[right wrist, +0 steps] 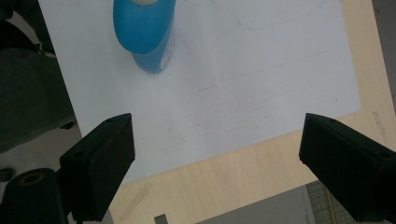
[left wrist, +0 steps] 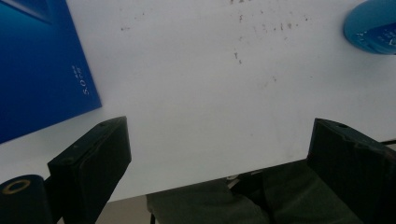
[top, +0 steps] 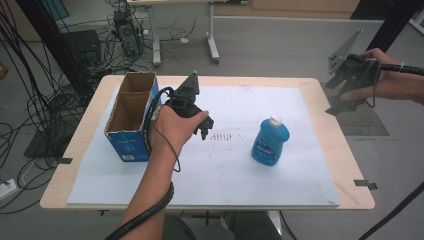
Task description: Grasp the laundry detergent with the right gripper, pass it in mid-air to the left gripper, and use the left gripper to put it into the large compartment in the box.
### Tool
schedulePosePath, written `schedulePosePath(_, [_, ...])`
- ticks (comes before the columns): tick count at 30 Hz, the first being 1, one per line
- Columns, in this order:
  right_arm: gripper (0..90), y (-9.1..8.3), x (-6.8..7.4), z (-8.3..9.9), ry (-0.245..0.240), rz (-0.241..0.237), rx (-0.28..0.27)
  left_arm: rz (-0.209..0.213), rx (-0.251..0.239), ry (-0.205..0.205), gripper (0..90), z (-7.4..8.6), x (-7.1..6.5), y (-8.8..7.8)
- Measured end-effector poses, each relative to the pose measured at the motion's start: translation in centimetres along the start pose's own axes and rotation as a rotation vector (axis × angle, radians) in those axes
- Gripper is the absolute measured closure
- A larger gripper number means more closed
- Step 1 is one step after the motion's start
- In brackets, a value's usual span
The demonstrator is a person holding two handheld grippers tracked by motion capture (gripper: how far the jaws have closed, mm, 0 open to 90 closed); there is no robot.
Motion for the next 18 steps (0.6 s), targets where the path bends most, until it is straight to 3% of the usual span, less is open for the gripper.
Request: schedulePosePath(18, [9.4,0.3,0.6,1.8,0.017,-0.001,-0.035,-0.001,-0.004,0.009,6.7,0.2,0.0,0.0])
Point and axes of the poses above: each handheld gripper's, and its own axes: y roughly forward along the jaws, z roughly out of its underside, x roughly to its left, the point moved 10 cm from there along y, roughly forward along the jaws, and after that the axes turned 13 degrees about y, right-handed, at the moved point
